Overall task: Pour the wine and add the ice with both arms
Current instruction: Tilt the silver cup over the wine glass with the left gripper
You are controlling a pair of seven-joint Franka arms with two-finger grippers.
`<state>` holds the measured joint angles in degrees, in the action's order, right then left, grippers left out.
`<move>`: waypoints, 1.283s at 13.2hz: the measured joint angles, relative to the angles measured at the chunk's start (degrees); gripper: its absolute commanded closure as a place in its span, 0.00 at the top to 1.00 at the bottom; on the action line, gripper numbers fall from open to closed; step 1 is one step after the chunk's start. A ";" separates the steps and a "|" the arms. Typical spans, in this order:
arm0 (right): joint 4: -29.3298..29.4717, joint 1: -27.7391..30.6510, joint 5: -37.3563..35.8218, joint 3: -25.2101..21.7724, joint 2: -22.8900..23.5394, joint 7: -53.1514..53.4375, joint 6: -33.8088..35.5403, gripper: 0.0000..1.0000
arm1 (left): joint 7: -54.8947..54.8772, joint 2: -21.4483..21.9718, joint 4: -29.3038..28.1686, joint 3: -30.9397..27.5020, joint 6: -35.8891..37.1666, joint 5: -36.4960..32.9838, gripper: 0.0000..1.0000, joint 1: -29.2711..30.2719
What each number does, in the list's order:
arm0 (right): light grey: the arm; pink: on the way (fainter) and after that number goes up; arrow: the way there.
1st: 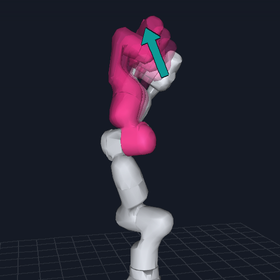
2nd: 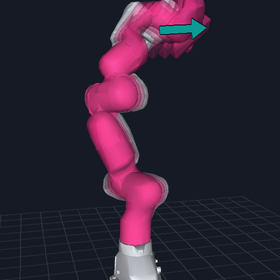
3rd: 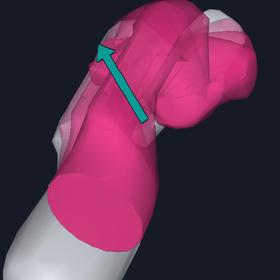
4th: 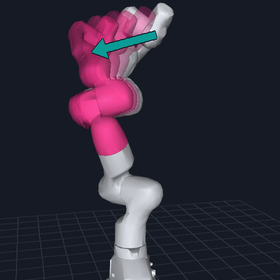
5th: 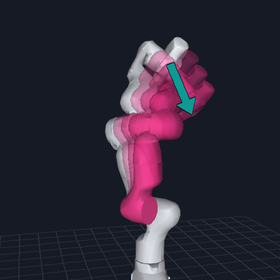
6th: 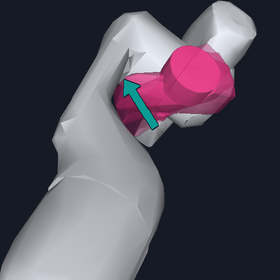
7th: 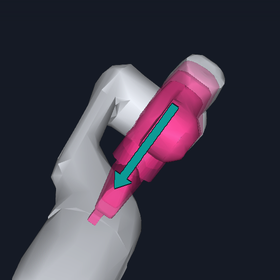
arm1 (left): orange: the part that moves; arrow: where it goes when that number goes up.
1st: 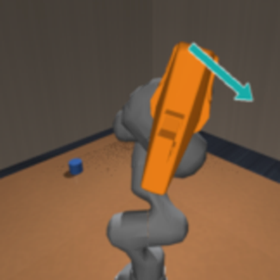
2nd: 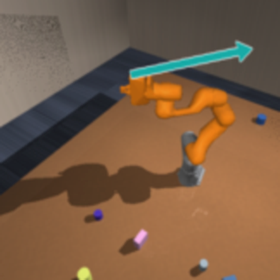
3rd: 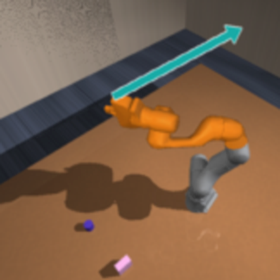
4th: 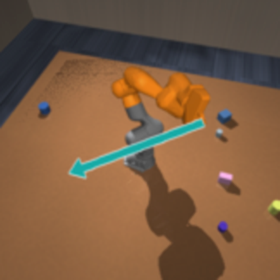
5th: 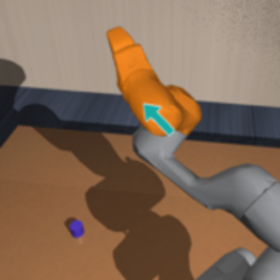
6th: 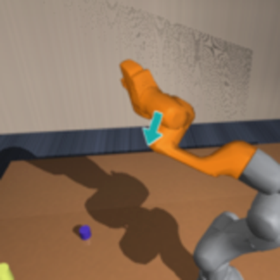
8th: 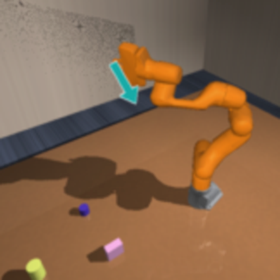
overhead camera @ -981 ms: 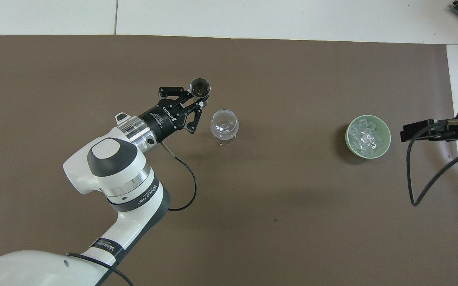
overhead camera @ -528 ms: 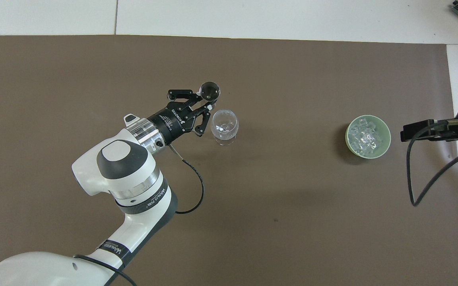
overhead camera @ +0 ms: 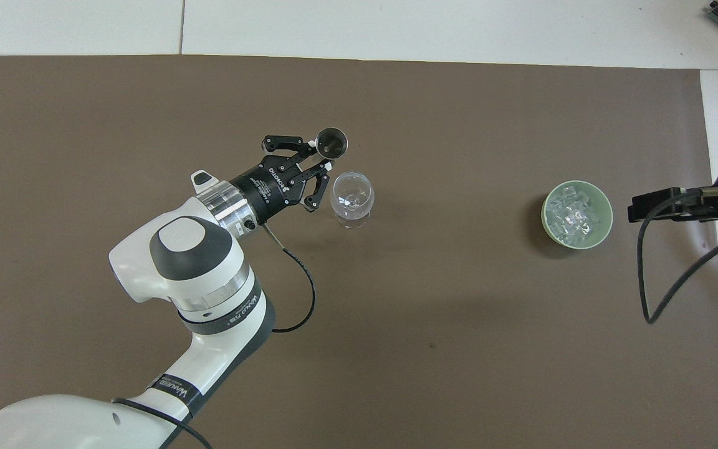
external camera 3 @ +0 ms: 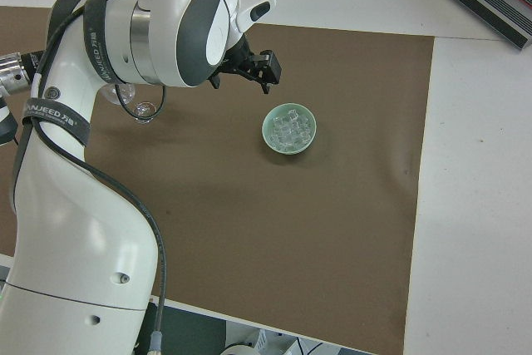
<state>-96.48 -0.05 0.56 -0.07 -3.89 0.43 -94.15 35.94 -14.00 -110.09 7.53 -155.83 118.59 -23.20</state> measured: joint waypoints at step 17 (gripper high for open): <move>0.00 0.00 0.00 0.00 0.00 0.00 0.00 1.00 | -9.74 0.06 -0.52 -0.46 4.17 -6.16 0.00 0.19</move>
<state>-96.48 -0.05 0.56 -0.07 -3.89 0.42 -94.15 26.20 -13.94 -110.61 7.07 -151.66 112.44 -23.01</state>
